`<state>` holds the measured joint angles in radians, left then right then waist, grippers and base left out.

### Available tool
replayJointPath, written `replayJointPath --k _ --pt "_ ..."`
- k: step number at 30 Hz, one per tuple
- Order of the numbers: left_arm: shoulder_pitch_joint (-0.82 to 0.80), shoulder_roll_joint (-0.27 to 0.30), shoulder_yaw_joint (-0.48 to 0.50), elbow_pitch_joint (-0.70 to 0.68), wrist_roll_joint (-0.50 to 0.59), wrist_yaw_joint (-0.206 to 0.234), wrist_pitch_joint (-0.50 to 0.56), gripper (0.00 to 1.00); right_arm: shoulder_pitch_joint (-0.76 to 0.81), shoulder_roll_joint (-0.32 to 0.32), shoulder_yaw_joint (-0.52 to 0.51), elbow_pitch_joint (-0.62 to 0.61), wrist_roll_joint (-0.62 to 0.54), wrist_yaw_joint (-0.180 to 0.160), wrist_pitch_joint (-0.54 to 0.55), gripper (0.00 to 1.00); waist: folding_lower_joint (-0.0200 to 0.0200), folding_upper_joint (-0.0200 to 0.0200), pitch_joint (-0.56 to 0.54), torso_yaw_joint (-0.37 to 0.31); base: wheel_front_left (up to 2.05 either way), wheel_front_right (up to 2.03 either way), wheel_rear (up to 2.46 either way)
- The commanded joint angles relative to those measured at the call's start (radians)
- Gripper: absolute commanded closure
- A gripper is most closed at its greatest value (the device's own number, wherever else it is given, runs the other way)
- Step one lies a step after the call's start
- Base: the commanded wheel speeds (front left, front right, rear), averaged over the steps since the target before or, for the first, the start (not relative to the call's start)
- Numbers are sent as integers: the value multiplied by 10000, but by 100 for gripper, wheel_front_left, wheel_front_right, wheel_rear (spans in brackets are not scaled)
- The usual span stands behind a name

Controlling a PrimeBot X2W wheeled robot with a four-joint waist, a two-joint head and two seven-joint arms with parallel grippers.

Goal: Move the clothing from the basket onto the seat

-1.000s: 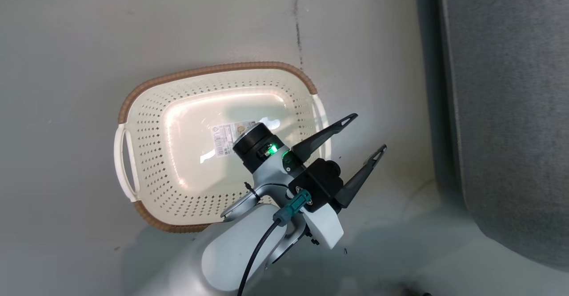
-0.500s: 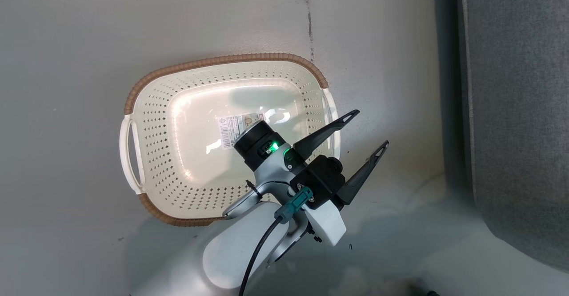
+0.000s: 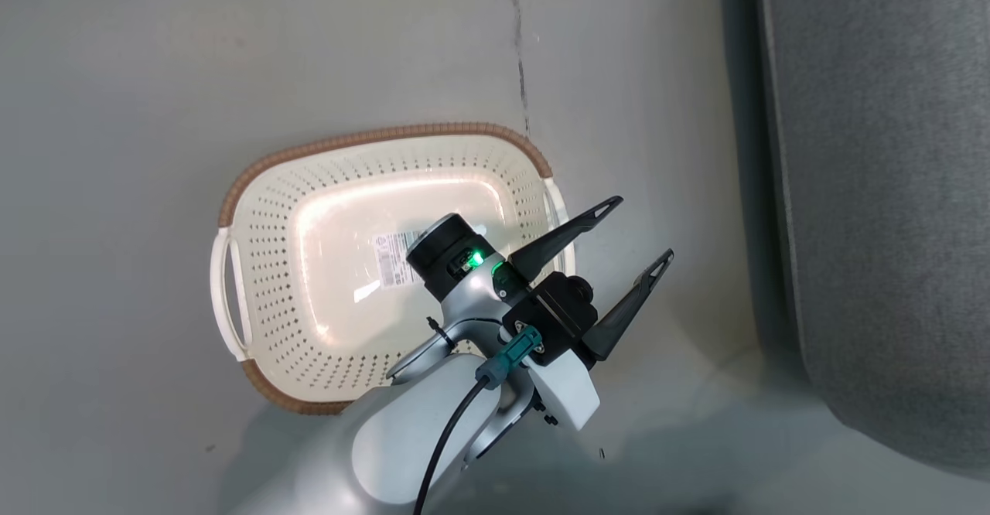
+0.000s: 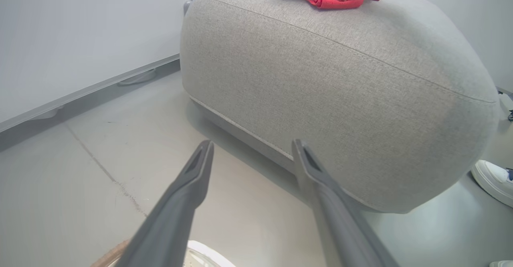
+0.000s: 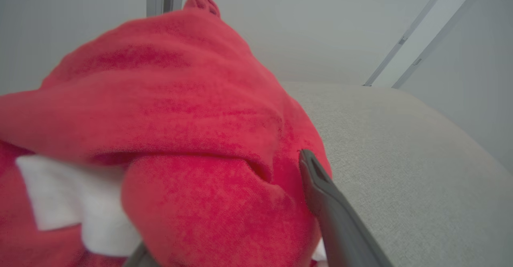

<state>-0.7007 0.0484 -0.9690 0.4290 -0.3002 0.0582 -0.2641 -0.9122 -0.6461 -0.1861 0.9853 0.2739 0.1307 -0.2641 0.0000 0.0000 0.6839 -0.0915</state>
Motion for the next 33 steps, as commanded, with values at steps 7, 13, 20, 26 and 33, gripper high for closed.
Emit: replayJointPath --k 7,13,20,26,33 --pt "574 46 85 -158 -235 -36 7 0 1077 123 592 -627 45 3 -2 0 0 0 -1380 -169 0 0 0" --pt "1270 41 267 -251 -379 -133 8 0 2056 112 1042 -1710 265 3 -2 0 0 0 -2596 -228 0 0 0" --pt "2236 40 703 -413 -435 -121 7 0 3704 305 1165 -4179 1012 3 -1 0 0 0 -3988 -138 0 0 0" --pt "3016 46 1249 -575 -334 -120 8 0 5211 759 1097 -6300 1031 3 -2 0 0 0 -4975 137 0 0 0" --pt "3778 49 2182 -799 -197 32 8 0 6414 1584 1323 -8106 756 3 0 0 0 0 -5648 618 0 0 0"
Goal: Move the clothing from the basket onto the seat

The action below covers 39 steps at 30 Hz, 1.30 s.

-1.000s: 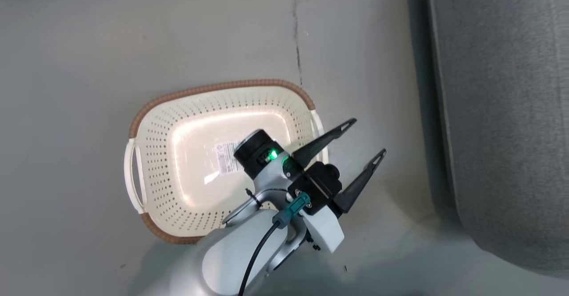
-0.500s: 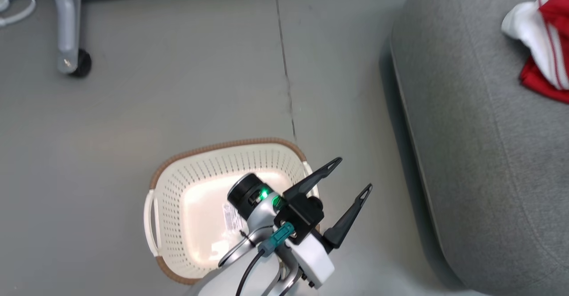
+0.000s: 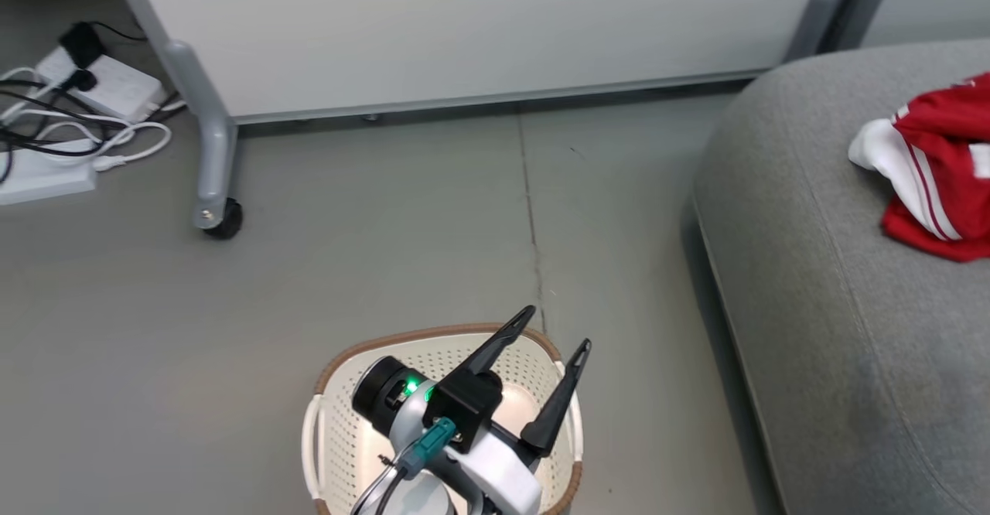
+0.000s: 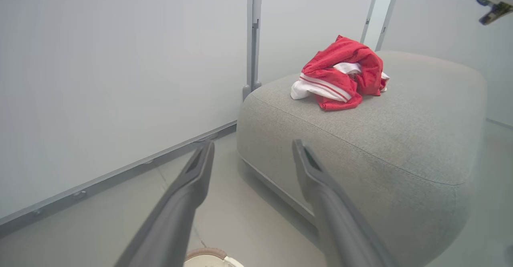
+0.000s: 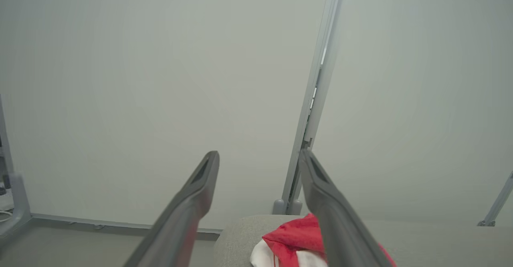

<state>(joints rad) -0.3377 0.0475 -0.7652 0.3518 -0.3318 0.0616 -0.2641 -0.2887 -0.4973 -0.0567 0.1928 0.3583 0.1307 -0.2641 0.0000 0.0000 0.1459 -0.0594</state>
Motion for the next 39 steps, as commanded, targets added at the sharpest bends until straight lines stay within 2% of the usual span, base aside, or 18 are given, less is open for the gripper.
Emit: replayJointPath --k 1,12,19,28,39 --pt "253 52 272 -64 134 -21 8 0 332 224 85 -376 -131 3 0 0 0 0 -335 385 0 0 0" --pt "1184 49 1838 -815 645 150 10 0 1305 1340 826 -1377 -339 3 0 0 0 0 -844 1248 0 0 0" --pt "1838 49 2728 -1050 1057 82 8 0 1860 1890 1176 -1318 -870 3 0 0 0 0 -1190 1684 0 0 0" --pt "2558 49 3585 -1390 1182 449 8 0 2596 2873 1112 -1117 -1122 3 0 0 0 0 -1413 2017 0 0 0" --pt "3080 45 4214 -1534 788 532 8 0 3001 3410 1250 -715 -1618 3 0 0 0 0 -1498 2320 0 0 0"
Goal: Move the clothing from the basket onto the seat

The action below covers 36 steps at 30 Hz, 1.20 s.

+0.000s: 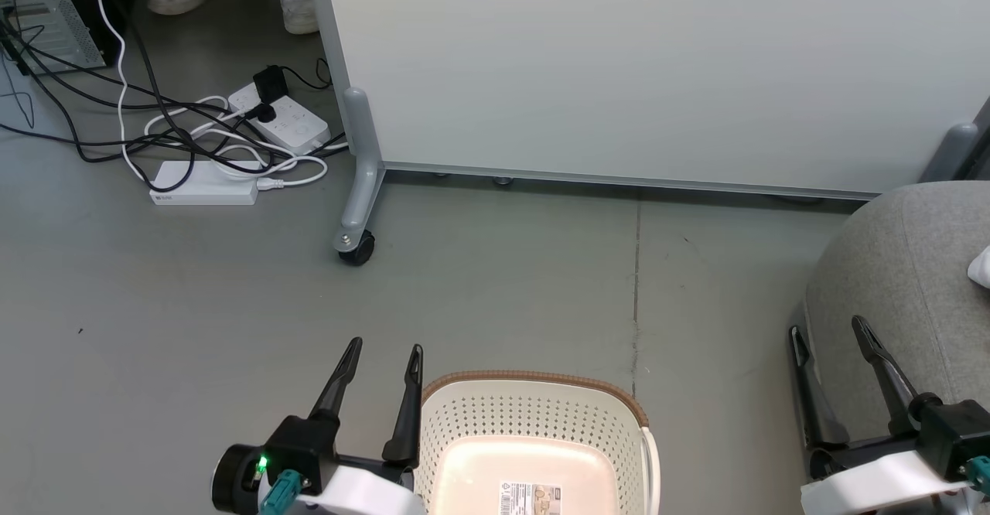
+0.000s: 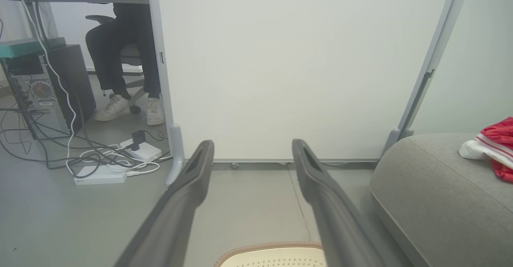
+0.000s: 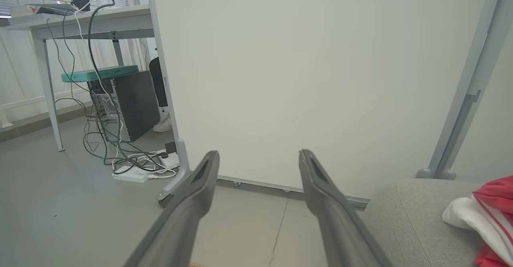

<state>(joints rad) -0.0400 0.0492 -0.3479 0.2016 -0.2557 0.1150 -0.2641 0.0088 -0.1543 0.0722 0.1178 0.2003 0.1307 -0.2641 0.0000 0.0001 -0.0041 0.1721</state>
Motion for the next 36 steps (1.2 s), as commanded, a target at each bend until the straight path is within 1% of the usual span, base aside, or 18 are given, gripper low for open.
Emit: replayJointPath --k 1,11,14,24,28,33,36 --pt "167 31 94 -43 -40 37 8 0 31 -5 -50 53 -49 3 -2 0 0 -1 3 18 0 0 0" --pt "199 32 170 -22 -59 52 9 0 -40 -4 4 211 -148 3 0 0 0 -1 29 51 0 0 0" --pt "195 32 207 -109 -230 1 9 0 -42 24 8 228 -171 3 0 0 0 -1 35 40 0 0 0" --pt "132 32 185 -170 -263 -44 9 0 -122 16 26 262 -104 3 0 0 0 -1 60 9 0 0 0" --pt "155 32 224 -43 -517 -73 9 0 -135 -24 60 289 -75 3 0 0 0 -1 54 19 0 0 0" --pt "101 32 83 243 -682 -339 7 0 -151 -48 91 296 -67 3 0 0 0 -1 44 25 0 0 0" --pt "117 34 80 350 -1091 -650 7 0 -174 -59 113 294 -77 3 0 0 0 -1 49 18 0 0 0"
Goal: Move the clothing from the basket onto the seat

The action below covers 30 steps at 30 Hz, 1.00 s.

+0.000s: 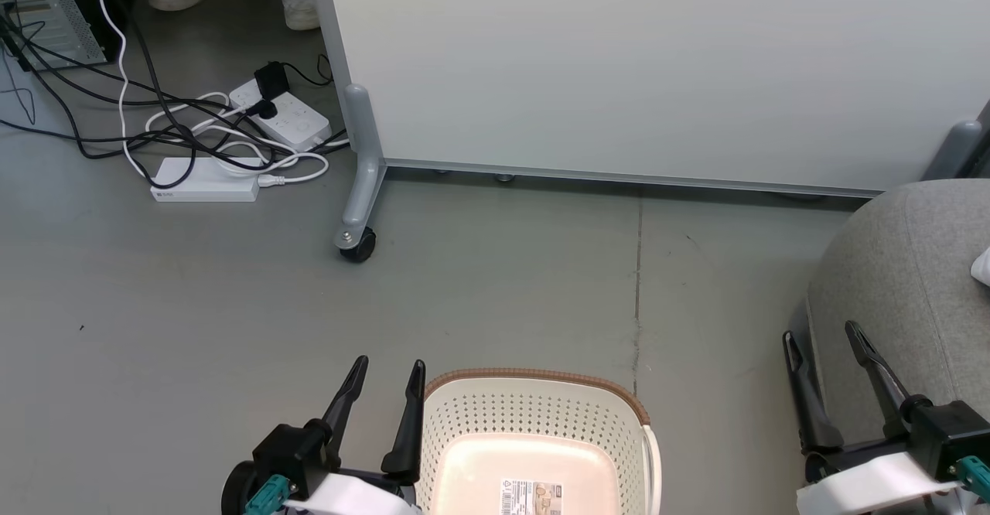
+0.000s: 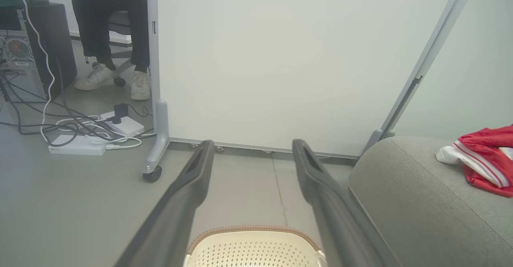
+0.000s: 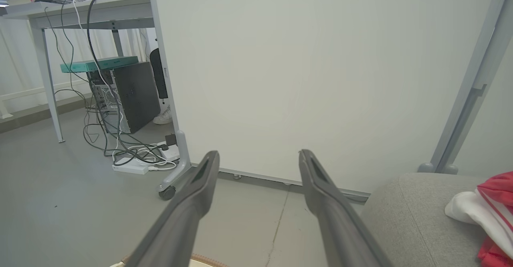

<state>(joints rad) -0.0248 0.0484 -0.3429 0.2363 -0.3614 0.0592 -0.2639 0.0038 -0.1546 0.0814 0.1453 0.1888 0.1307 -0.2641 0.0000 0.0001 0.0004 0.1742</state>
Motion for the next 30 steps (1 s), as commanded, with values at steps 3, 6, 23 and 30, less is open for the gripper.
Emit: replayJointPath --k 3,6,23,30 --pt "-62 42 105 72 -200 -298 7 0 -127 -64 33 16 29 3 0 0 0 -1 9 -13 0 0 0" --pt "-32 40 183 85 -476 -475 7 0 -109 -67 41 24 1 3 0 0 0 -1 4 -29 0 0 0" --pt "75 45 380 236 -903 -725 7 0 -9 -105 79 31 -47 3 0 0 0 -1 -82 -84 0 0 0" --pt "76 42 385 350 -935 -766 7 0 17 -63 46 19 -160 3 0 0 0 -1 -130 -96 0 0 0"
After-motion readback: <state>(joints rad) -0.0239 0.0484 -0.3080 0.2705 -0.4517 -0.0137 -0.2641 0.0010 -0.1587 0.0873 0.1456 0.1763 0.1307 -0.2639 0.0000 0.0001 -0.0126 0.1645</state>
